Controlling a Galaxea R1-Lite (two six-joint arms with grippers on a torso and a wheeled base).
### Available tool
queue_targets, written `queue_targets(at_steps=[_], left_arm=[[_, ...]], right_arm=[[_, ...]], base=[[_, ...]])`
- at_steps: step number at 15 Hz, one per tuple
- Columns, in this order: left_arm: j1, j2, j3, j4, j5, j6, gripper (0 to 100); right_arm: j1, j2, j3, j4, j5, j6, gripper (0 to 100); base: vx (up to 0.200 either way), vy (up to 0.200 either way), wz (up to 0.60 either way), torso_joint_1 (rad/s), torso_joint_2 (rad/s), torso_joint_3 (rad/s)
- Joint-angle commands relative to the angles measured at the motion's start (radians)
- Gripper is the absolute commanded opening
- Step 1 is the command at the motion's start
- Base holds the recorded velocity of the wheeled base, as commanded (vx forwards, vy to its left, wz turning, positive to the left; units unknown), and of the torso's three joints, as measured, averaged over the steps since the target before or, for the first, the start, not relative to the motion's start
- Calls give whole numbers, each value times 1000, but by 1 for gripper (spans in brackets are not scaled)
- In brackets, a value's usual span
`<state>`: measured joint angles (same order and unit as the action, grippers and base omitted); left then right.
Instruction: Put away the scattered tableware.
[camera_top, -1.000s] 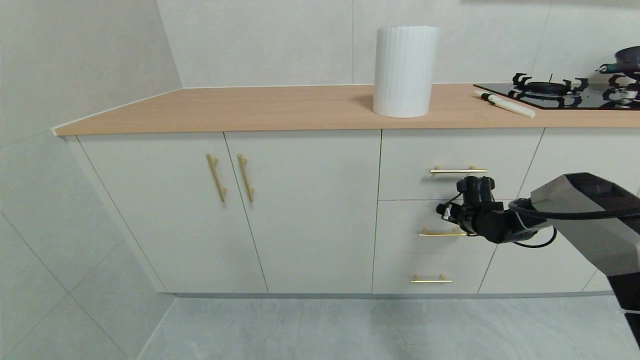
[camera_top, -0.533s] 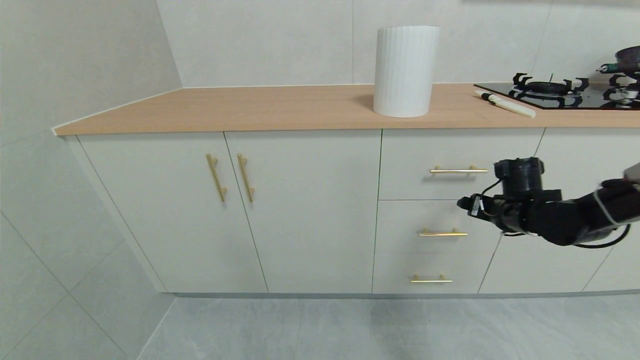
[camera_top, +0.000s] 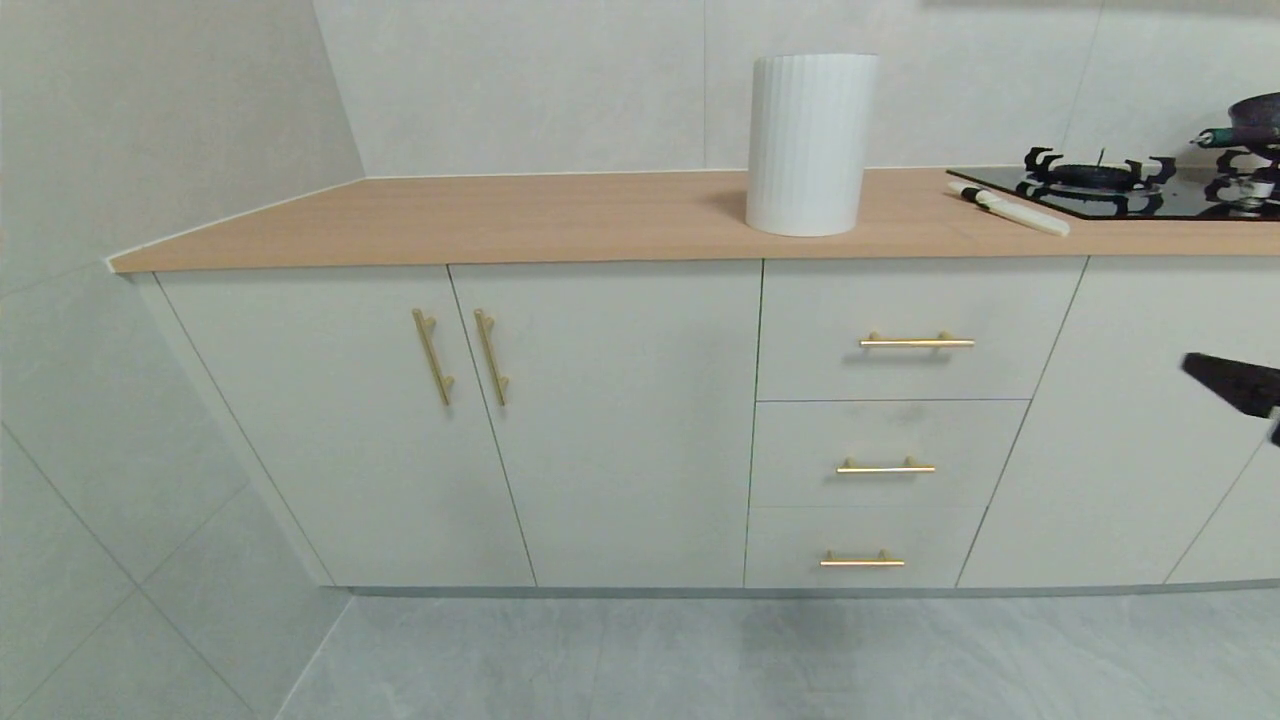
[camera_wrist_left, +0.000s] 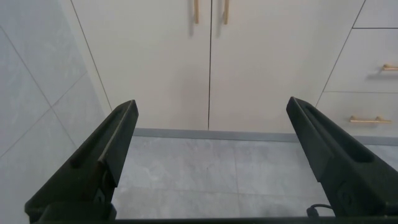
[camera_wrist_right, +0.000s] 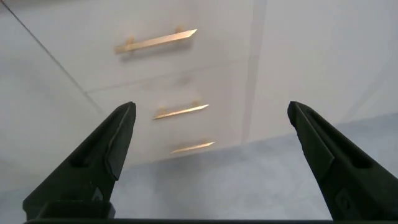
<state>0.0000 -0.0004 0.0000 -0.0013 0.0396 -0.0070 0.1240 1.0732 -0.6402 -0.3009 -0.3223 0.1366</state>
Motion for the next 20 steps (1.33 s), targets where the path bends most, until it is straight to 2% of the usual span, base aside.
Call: queue_targets(at_steps=[1, 4, 6, 7, 10, 12, 14, 15, 16, 17, 18, 20], left_arm=[[0, 0, 0, 0, 0, -1, 100], [0, 0, 0, 0, 0, -1, 100], [0, 0, 0, 0, 0, -1, 100], [0, 0, 0, 0, 0, -1, 100], [0, 0, 0, 0, 0, -1, 100], [0, 0, 0, 0, 0, -1, 100], [0, 0, 0, 0, 0, -1, 100], [0, 0, 0, 0, 0, -1, 100], [0, 0, 0, 0, 0, -1, 100], [0, 0, 0, 0, 0, -1, 100], [0, 0, 0, 0, 0, -1, 100], [0, 0, 0, 0, 0, -1, 100]], right_arm=[[-93, -529, 94, 197, 8, -140, 100], [-90, -820, 94, 370, 29, -236, 100], [-87, -886, 97, 410, 66, -258, 100], [-87, -989, 94, 506, 71, -261, 100], [-123, -1073, 139, 549, 89, -250, 100], [-123, -1073, 212, 514, 91, -212, 100], [-123, -1073, 344, 444, 112, -184, 100], [-123, -1073, 344, 444, 112, -184, 100], [-123, -1072, 536, 279, 210, -190, 100], [-123, -1072, 628, 184, 252, -213, 100], [-123, -1072, 640, 157, 298, -236, 100], [-123, -1072, 640, 203, 328, -236, 100]], base=[[0, 0, 0, 0, 0, 0], [0, 0, 0, 0, 0, 0], [0, 0, 0, 0, 0, 0], [0, 0, 0, 0, 0, 0], [0, 0, 0, 0, 0, 0], [0, 0, 0, 0, 0, 0], [0, 0, 0, 0, 0, 0], [0, 0, 0, 0, 0, 0], [0, 0, 0, 0, 0, 0], [0, 0, 0, 0, 0, 0], [0, 0, 0, 0, 0, 0], [0, 0, 0, 0, 0, 0]])
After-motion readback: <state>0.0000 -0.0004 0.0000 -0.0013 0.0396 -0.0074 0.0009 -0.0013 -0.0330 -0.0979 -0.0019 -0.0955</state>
